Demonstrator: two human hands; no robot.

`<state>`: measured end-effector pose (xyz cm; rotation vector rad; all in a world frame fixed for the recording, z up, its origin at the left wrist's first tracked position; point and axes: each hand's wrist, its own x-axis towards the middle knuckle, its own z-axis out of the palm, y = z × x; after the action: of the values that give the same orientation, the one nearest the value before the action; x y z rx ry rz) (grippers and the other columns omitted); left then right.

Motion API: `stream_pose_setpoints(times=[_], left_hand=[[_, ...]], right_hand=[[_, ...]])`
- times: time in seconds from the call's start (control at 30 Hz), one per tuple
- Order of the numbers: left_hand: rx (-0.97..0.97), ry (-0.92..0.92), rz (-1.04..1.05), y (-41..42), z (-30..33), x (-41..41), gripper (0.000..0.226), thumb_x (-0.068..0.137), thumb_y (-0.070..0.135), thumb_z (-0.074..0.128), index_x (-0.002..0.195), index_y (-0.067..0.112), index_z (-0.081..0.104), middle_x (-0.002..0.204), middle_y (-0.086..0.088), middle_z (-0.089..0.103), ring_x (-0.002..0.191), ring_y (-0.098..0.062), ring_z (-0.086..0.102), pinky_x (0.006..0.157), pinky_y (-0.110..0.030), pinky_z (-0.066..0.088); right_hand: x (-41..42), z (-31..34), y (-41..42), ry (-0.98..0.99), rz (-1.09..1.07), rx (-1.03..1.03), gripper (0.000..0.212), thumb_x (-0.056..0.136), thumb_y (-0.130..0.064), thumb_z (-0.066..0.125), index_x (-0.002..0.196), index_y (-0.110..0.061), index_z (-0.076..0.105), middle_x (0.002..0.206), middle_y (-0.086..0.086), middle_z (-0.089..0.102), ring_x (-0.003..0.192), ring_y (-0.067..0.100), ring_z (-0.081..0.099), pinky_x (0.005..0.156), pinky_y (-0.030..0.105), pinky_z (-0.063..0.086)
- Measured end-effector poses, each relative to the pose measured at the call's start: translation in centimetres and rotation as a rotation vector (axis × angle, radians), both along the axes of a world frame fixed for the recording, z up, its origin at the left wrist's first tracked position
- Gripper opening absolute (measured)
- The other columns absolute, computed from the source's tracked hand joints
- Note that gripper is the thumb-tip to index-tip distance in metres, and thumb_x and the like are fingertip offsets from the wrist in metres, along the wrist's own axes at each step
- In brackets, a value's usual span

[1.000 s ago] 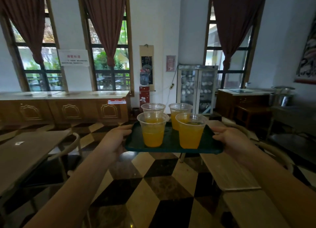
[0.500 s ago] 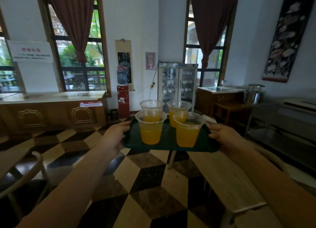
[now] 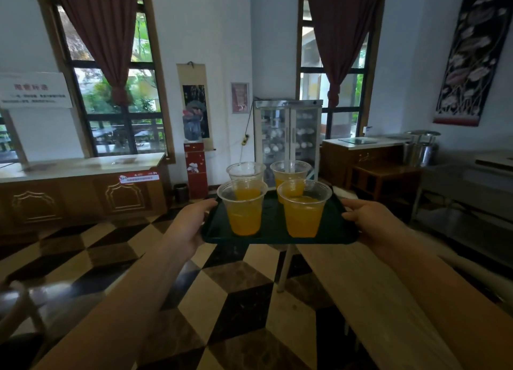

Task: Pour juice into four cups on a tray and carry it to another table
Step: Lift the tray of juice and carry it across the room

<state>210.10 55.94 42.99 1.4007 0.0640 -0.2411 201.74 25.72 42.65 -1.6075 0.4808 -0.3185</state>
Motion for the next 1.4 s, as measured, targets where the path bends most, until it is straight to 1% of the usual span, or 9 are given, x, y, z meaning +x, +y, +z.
stream_pose_setpoints(times=[0.23,0.4,0.57,0.7,0.83,1.0,1.17,1.3,1.4], left_hand=[[-0.056,-0.029,0.025,-7.1,0.9,11.2,0.016,0.102,0.029,0.056,0.107,0.019,0.068,0.122,-0.015,0.066,0.115,-0.037,0.063,0.077,-0.047,0.056],[-0.047,0.015,0.028,-11.4,1.0,17.6,0.016,0.101,0.033,0.058,0.108,0.021,0.066,0.118,-0.012,0.065,0.105,-0.032,0.064,0.069,-0.043,0.053],[-0.018,0.064,-0.05,-15.4,0.6,24.0,0.016,0.099,0.033,0.062,0.107,0.019,0.063,0.11,-0.013,0.066,0.093,-0.031,0.064,0.053,-0.039,0.057],[-0.022,0.054,-0.093,-18.4,-0.5,30.3,0.015,0.099,0.032,0.061,0.108,0.019,0.062,0.115,-0.012,0.062,0.099,-0.031,0.062,0.069,-0.041,0.053],[-0.069,0.044,-0.17,-21.7,-1.3,37.8,0.021,0.096,0.032,0.065,0.111,0.017,0.068,0.119,-0.012,0.066,0.107,-0.032,0.064,0.076,-0.044,0.057],[-0.055,0.016,-0.315,-26.0,-0.8,46.6,0.021,0.098,0.032,0.061,0.11,0.016,0.069,0.111,-0.013,0.071,0.099,-0.032,0.068,0.065,-0.039,0.055],[-0.057,0.06,-0.457,-30.9,0.6,53.5,0.021,0.1,0.032,0.06,0.106,0.015,0.069,0.107,-0.013,0.073,0.102,-0.034,0.069,0.089,-0.051,0.057],[-0.02,0.105,-0.55,-35.1,1.1,56.2,0.02,0.101,0.032,0.058,0.105,0.015,0.066,0.106,-0.013,0.069,0.097,-0.033,0.067,0.073,-0.044,0.055],[-0.028,0.104,-0.601,-38.5,0.9,57.2,0.014,0.101,0.027,0.059,0.098,0.014,0.065,0.107,-0.014,0.067,0.095,-0.031,0.066,0.07,-0.043,0.056]], right_hand=[[11.7,0.3,-7.3,-0.02,-0.006,0.001,0.052,0.102,0.005,0.047,0.15,-0.014,0.054,0.139,0.013,0.053,0.09,0.018,0.057,0.063,0.033,0.05],[17.6,-0.4,-11.2,0.005,-0.033,0.034,0.05,0.102,0.007,0.045,0.145,-0.014,0.058,0.104,-0.001,0.057,0.09,0.015,0.058,0.065,0.033,0.051],[22.6,-0.8,-14.2,0.014,-0.093,0.042,0.05,0.103,0.008,0.044,0.147,-0.011,0.056,0.109,-0.001,0.059,0.088,0.014,0.056,0.064,0.031,0.049],[26.8,-1.4,-16.6,0.024,-0.162,0.048,0.053,0.1,0.007,0.046,0.148,-0.013,0.056,0.145,0.013,0.057,0.119,0.031,0.061,0.088,0.045,0.058],[30.7,-1.4,-18.4,0.027,-0.276,0.063,0.052,0.1,0.007,0.048,0.147,-0.015,0.057,0.142,0.016,0.058,0.121,0.037,0.061,0.101,0.057,0.055],[35.0,-1.0,-20.0,0.023,-0.417,0.094,0.051,0.103,0.008,0.042,0.148,-0.012,0.055,0.112,0.005,0.062,0.086,0.019,0.059,0.082,0.044,0.056],[38.1,-0.5,-22.0,0.015,-0.545,0.073,0.048,0.101,0.003,0.046,0.14,-0.02,0.062,0.144,0.008,0.06,0.12,0.031,0.062,0.098,0.054,0.055],[39.0,-0.1,-22.9,-0.007,-0.621,0.071,0.045,0.103,0.005,0.041,0.131,-0.02,0.065,0.129,0.008,0.065,0.112,0.027,0.063,0.085,0.043,0.055],[39.2,-0.2,-24.6,0.013,-0.691,0.058,0.047,0.103,0.005,0.042,0.141,-0.016,0.06,0.132,0.01,0.065,0.117,0.027,0.063,0.101,0.049,0.053]])
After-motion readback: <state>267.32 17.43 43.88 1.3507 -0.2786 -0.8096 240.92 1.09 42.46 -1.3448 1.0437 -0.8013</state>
